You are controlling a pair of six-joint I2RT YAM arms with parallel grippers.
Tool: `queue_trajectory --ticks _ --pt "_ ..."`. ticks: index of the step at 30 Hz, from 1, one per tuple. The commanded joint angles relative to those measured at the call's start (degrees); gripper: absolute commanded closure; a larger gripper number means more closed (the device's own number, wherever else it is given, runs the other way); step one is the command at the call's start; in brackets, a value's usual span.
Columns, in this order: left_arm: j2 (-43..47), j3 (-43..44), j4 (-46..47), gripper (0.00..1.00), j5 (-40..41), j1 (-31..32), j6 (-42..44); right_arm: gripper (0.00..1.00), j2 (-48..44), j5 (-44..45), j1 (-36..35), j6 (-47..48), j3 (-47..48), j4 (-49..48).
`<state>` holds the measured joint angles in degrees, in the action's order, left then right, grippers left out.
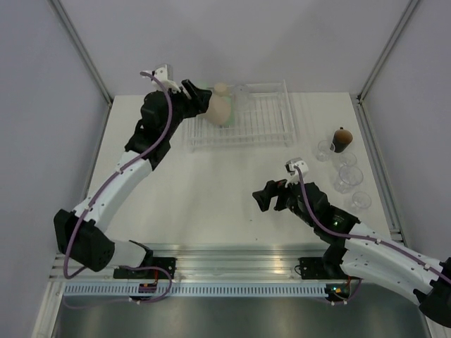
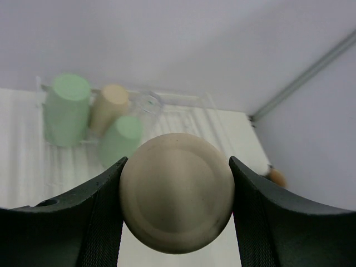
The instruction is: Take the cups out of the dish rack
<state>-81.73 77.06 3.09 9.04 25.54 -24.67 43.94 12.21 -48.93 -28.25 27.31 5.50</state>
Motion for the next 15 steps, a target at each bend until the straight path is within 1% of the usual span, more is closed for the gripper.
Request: queue_trajectory --ticks 1,2,3,4,5,6,7,8,9,10,11,12,13,14,15 --pt "6.2 -6.2 0.9 0.98 -16.1 -1.3 -17.6 0.02 -2.8 2.6 -0.1 1.4 -1.8 -10.3" --pt "9.2 -10.5 1.9 0.98 -22.7 -1.9 -20.0 0.02 -3.3 2.9 -0.1 1.7 -2.5 -13.3" --pt "10.6 -12.9 3.3 0.98 -26.3 -3.5 -22.7 0.02 -4.5 3.0 -0.2 2.0 -3.7 -14.5" --pt "11.9 -15.5 4.9 0.98 -29.9 -4.3 -28.6 0.02 -4.9 3.0 -0.2 2.6 -4.2 -15.7" --pt "14.8 -21.4 10.5 0.98 -36.9 -5.4 -31.8 0.02 -5.4 2.8 -0.2 2.8 -4.6 -17.5" --pt "15.9 -24.6 13.7 0.98 -40.1 -7.7 -35.1 0.02 -6.2 2.4 -0.2 3.1 -5.4 -18.4" --pt "17.2 -27.5 17.1 0.98 -42.8 -8.7 -41.4 0.02 -6.8 1.8 -0.1 3.5 -5.8 -19.4" --pt "18.3 -32.6 22.5 0.98 -47.1 -9.7 -44.1 0.02 -6.9 -0.2 -0.2 3.8 -6.1 -21.0" --pt "19.9 -34.8 25.1 0.98 -48.9 -11.1 -46.4 0.02 -7.6 -1.2 -0.1 3.9 -6.8 -22.0" --pt "20.5 -36.7 27.5 0.98 -50.6 -11.6 -50.5 0.02 -7.6 -2.4 -0.1 4.2 -7.1 -23.1" --pt "20.7 -40.0 29.7 0.98 -53.3 -11.9 -52.3 0.02 -7.6 -3.9 -0.2 4.2 -7.3 -24.9" --pt "21.1 -41.7 34.6 0.98 -54.4 -12.1 -56.2 0.02 -7.3 -5.8 -0.2 4.1 -7.5 -25.8" --pt "20.8 -43.3 37.6 0.98 -55.3 -12.0 -58.5 0.02 -6.8 -6.9 -0.1 3.7 -7.7 -26.8" --pt "20.0 -46.6 45.5 0.98 -56.7 -12.0 -64.0 0.02 -5.4 -8.8 -0.1 3.7 -8.1 -28.9" --pt "19.4 -48.5 49.5 0.98 -57.1 -12.0 -67.0 0.02 -4.5 -9.6 -0.1 3.6 -8.1 -29.7"
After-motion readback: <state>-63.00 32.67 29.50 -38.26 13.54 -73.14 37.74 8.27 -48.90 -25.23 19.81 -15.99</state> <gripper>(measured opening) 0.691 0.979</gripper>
